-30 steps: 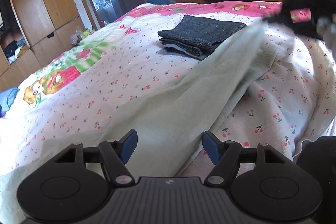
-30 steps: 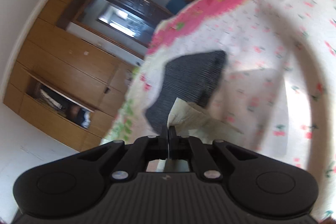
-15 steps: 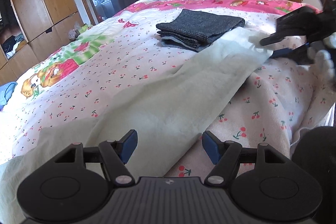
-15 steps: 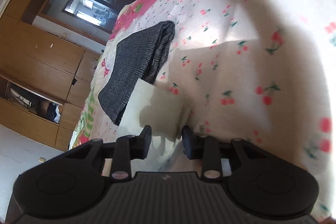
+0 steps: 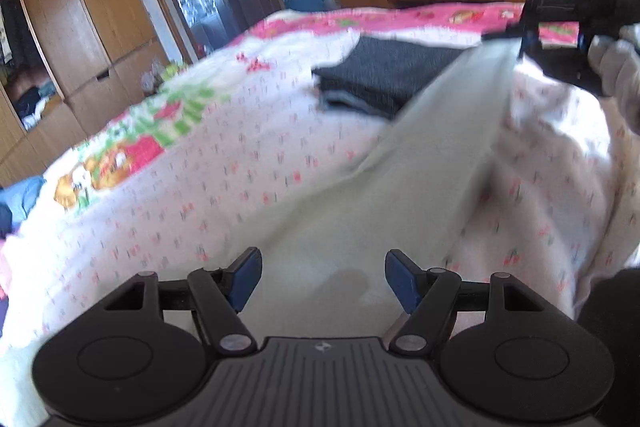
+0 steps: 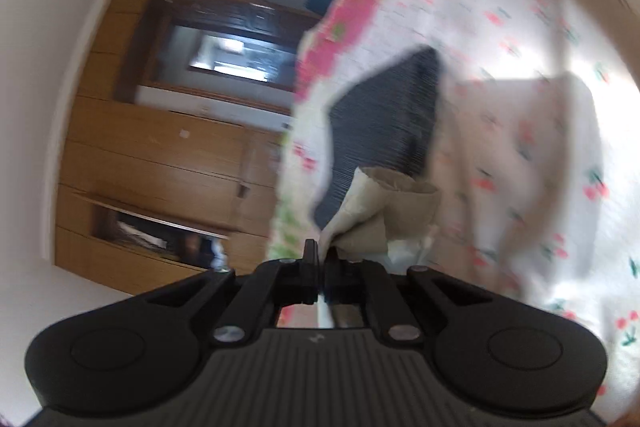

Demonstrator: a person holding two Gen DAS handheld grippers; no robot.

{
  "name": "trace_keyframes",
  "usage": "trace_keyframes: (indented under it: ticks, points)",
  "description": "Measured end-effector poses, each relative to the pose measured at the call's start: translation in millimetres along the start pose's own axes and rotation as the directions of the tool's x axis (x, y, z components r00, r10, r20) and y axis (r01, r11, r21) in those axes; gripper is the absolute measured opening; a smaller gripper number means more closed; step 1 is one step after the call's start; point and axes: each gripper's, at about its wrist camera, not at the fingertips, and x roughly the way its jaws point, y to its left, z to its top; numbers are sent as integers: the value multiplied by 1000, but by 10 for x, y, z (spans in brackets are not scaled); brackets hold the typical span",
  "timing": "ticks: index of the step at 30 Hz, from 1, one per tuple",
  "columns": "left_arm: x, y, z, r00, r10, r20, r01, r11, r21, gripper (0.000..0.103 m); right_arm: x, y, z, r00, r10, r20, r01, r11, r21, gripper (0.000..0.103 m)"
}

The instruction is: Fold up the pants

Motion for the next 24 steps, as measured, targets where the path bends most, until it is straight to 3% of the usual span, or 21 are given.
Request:
trace_keyframes:
  ticks: [2, 4, 6, 8, 11, 16, 18, 21, 24]
  points:
    - [-25, -30, 44, 1000, -18, 20, 18, 1000, -8, 82, -150, 172, 22, 1000, 0, 25, 2, 996, -90, 4]
    - [46, -102, 26, 999, -45, 1, 45, 999, -10, 83, -181, 70, 47, 997, -72, 38, 76, 988, -137, 4]
    - [228, -175, -40, 992, -98, -77, 97, 995, -19, 84, -34, -304, 107, 980, -195, -30, 194, 981, -12, 4]
    - [354, -207, -93, 985, -107, -137, 103, 994, -38, 84, 52, -553, 71, 960, -263, -92, 270, 960, 72, 4]
    - [260, -163, -66, 988, -103, -115, 99, 994, -37, 84, 8, -382, 32, 964, -257, -62, 256, 966, -30, 4]
    - [173, -79, -26, 993, -91, -70, 88, 995, -35, 84, 70, -186, 104, 969, -239, -59, 233, 968, -91, 4]
    - [148, -54, -32, 993, -106, -58, 103, 993, -51, 84, 79, -252, 61, 954, -293, -56, 286, 952, -110, 6]
    - [291, -49, -130, 978, -154, -140, 149, 988, -45, 86, 40, -466, 11, 922, -376, -90, 369, 925, -88, 8]
    - [262, -5, -252, 976, -170, -139, 164, 985, -58, 86, -161, -395, 54, 917, -396, -48, 389, 915, -109, 9]
